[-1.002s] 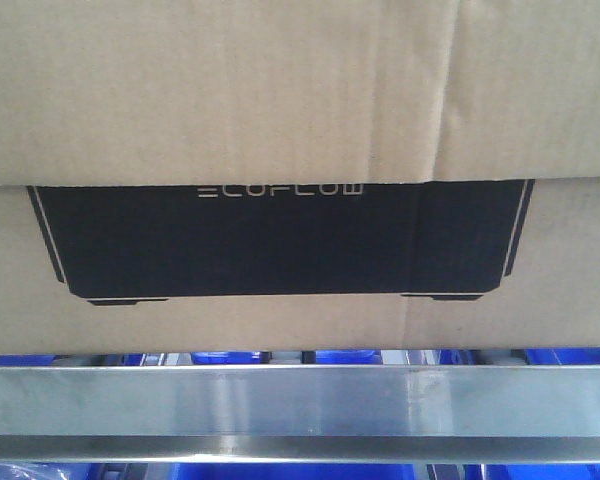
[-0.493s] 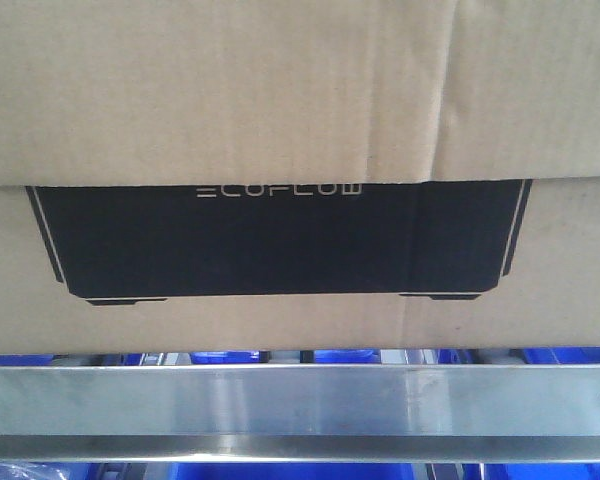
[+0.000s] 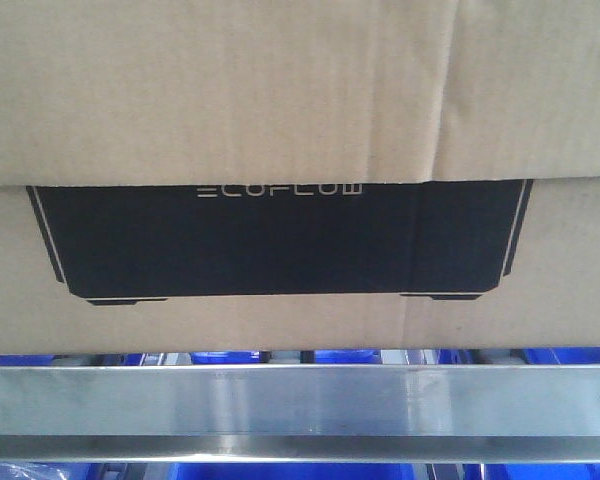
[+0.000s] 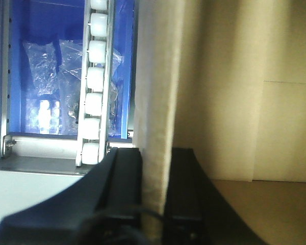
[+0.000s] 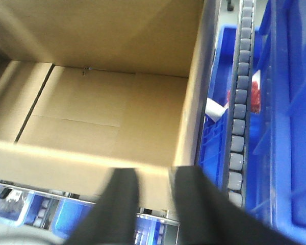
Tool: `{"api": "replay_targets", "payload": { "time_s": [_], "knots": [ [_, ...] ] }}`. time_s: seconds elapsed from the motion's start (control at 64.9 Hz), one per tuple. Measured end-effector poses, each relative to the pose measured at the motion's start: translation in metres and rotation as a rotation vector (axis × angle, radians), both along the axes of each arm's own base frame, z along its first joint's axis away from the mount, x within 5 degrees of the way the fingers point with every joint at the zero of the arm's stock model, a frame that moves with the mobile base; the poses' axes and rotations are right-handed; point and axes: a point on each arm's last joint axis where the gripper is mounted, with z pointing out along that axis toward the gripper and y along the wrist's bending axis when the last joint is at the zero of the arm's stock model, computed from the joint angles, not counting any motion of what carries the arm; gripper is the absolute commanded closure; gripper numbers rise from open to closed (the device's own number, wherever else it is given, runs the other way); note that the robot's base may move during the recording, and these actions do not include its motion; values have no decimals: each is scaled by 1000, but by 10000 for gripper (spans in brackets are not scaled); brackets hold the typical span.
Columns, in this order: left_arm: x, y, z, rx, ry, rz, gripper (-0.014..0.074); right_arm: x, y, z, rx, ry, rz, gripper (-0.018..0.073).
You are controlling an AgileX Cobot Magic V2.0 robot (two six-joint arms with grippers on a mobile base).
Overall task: Grab box from left shelf to table start
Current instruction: 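Close the right gripper on the box's side wall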
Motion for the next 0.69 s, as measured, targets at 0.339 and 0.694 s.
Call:
{"api": "replay_targets", "payload": {
  "time_s": [0.339,0.694],
  "knots": [
    [0,0,0,0,0,0,699,53,3,3,22,201,-88,90],
    [0,0,0,1,2,0,699,101,5,5,-47,328,-118,90]
  ]
}}
